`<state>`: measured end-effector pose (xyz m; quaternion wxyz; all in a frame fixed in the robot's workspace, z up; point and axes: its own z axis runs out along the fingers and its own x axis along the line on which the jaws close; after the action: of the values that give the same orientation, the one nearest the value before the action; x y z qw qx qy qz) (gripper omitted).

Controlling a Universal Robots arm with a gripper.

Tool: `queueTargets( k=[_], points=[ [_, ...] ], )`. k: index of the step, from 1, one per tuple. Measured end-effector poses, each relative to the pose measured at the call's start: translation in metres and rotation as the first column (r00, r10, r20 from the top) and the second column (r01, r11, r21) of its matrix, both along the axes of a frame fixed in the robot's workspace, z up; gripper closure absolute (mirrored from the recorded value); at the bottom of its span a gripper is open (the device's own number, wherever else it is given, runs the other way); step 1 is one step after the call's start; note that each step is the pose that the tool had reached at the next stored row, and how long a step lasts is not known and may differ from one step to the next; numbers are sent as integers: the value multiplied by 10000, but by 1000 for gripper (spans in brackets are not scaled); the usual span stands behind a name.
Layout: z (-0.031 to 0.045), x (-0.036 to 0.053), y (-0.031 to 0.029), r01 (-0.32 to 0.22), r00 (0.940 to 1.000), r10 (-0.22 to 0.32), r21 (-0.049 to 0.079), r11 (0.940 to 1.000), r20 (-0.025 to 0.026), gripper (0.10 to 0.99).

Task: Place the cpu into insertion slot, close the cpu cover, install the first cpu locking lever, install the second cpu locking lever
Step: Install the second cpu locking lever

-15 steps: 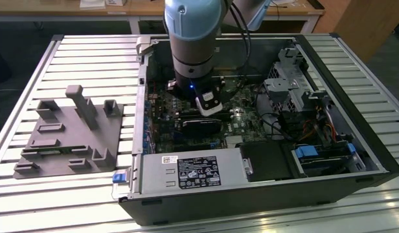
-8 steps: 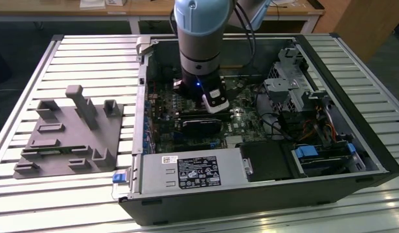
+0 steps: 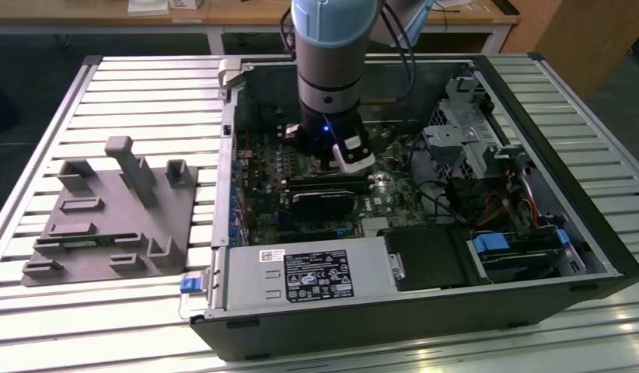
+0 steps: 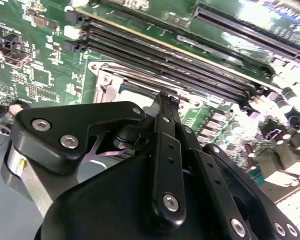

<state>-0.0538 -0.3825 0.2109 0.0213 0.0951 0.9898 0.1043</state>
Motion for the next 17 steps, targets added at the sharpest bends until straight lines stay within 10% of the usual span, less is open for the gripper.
queueTargets(
  k=[17],
  points=[
    [3, 182, 301, 0, 10000, 0, -381, 9993, 0, 980]
  ],
)
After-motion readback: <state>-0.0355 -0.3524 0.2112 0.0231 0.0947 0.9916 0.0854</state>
